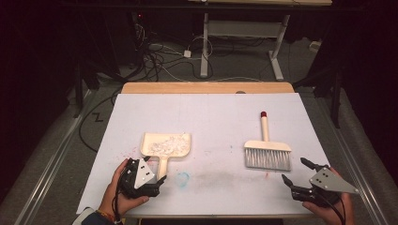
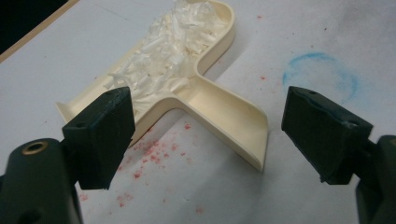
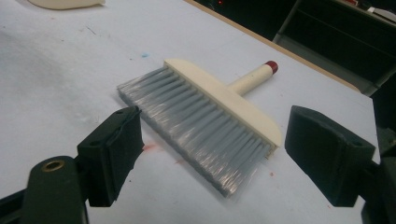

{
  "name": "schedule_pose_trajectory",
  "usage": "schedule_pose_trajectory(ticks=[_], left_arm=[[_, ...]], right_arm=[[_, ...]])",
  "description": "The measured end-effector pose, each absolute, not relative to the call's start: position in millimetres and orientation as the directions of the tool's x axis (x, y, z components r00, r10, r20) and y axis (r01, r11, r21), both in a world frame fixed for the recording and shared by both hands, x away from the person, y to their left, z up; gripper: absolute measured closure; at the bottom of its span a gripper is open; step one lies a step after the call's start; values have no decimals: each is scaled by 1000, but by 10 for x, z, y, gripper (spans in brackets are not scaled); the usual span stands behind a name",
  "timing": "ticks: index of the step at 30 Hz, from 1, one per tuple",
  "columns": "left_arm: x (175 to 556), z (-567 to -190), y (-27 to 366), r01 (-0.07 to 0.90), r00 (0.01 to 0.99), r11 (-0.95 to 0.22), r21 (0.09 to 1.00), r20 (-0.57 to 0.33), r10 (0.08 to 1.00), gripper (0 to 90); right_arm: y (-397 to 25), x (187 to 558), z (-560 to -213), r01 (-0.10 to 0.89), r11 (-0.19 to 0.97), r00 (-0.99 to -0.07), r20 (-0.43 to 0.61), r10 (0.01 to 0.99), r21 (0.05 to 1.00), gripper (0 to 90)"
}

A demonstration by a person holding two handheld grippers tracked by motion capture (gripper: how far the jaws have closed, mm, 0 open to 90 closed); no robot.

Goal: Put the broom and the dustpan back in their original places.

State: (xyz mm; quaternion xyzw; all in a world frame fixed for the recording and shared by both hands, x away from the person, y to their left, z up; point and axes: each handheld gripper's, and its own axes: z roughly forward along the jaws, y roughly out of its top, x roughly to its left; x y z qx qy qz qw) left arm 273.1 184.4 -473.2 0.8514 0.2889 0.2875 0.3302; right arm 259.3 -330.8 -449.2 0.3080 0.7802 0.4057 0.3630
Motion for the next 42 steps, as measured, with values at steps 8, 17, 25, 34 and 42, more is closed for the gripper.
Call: schedule_pose_trajectory(ticks=[8, 17, 25, 34, 42], left_arm=[[2731, -4730, 1839, 297, 676, -619, 727, 298, 674, 169], [2736, -4731, 1824, 296, 677, -620, 727, 298, 673, 169], [2741, -4733, 1822, 296, 676, -618, 729, 298, 674, 168], [2736, -4735, 1837, 297, 673, -618, 728, 300, 676, 168], [2768, -4718, 1832, 299, 665, -611, 733, 299, 684, 168]], right_arm=[[-3265, 2548, -4481, 178, 505, -527, -351, 774, 845, 199], [-3267, 2535, -4481, 176, 506, -531, -351, 771, 845, 199], [-3242, 2537, -4490, 174, 505, -536, -349, 769, 845, 199], [-3215, 2526, -4479, 176, 510, -539, -351, 766, 842, 200], [-3222, 2563, -4513, 175, 515, -547, -352, 759, 839, 199]])
